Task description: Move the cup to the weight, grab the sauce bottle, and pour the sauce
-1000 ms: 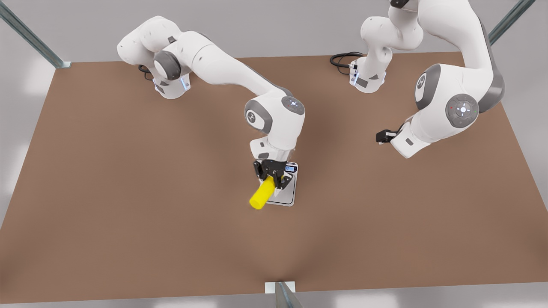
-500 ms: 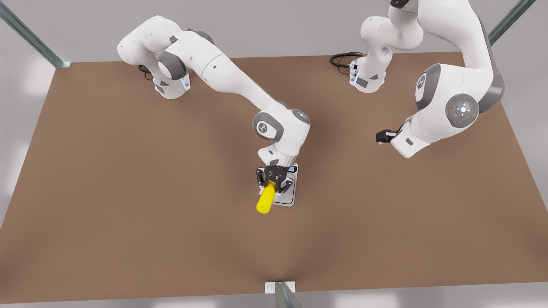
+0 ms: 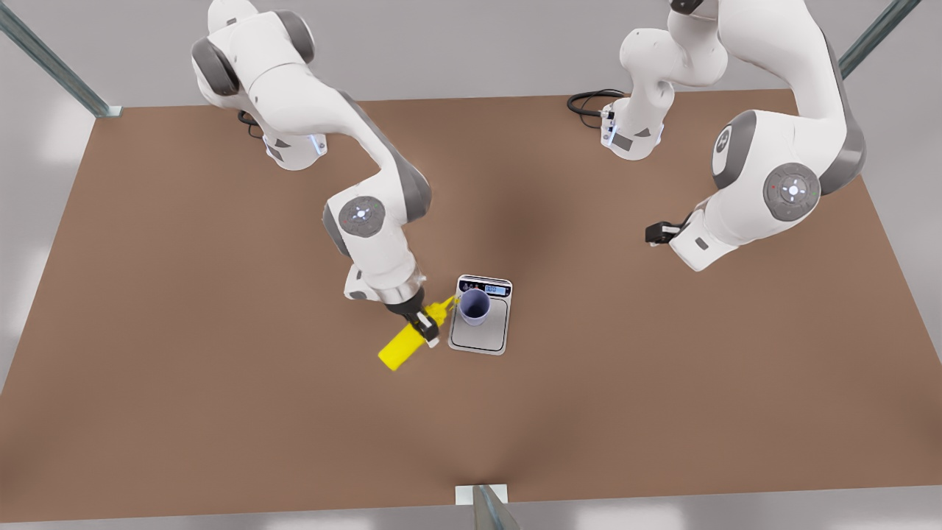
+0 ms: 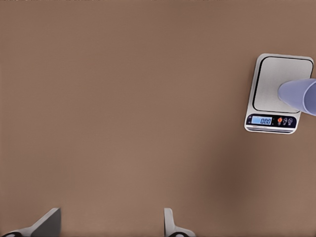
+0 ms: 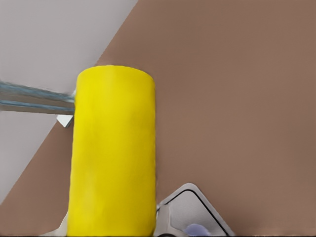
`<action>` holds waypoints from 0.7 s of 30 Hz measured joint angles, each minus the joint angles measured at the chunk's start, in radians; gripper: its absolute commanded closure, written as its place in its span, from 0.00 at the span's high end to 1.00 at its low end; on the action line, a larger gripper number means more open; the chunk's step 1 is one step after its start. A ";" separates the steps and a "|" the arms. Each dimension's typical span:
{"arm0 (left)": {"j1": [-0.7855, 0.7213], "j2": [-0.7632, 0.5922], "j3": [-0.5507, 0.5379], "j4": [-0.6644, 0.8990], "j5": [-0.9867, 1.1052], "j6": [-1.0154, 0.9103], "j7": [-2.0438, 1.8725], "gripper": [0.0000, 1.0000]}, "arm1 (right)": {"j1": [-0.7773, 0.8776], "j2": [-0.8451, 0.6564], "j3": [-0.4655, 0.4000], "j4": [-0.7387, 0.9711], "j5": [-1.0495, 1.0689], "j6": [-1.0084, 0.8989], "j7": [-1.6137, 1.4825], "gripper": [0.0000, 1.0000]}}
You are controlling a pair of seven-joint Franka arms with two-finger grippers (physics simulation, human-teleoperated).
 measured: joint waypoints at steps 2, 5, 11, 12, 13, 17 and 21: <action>-0.006 -0.001 0.000 0.000 0.000 -0.004 0.000 1.00 | -0.039 -0.012 -0.002 -0.009 0.135 -0.003 0.000 0.29; -0.004 0.000 0.000 0.000 0.001 -0.008 0.001 1.00 | -0.075 -0.042 -0.022 -0.055 0.327 -0.024 -0.002 0.31; -0.005 -0.004 0.003 0.000 0.008 -0.008 0.009 1.00 | -0.213 -0.047 -0.023 -0.090 0.654 -0.034 -0.001 0.30; -0.004 -0.005 0.003 0.001 0.009 -0.010 0.009 1.00 | -0.236 -0.057 -0.017 -0.109 0.674 -0.035 -0.001 0.30; -0.005 -0.004 0.006 0.002 0.010 -0.008 0.009 1.00 | -0.254 -0.069 -0.015 -0.141 0.724 -0.033 -0.010 0.30; 0.010 -0.007 0.029 0.014 0.022 -0.006 0.018 1.00 | -0.376 -0.105 0.020 -0.265 0.922 -0.079 -0.208 0.30; 0.007 -0.007 0.029 0.014 0.027 -0.008 0.013 1.00 | -0.449 -0.104 0.022 -0.312 1.043 -0.161 -0.243 0.29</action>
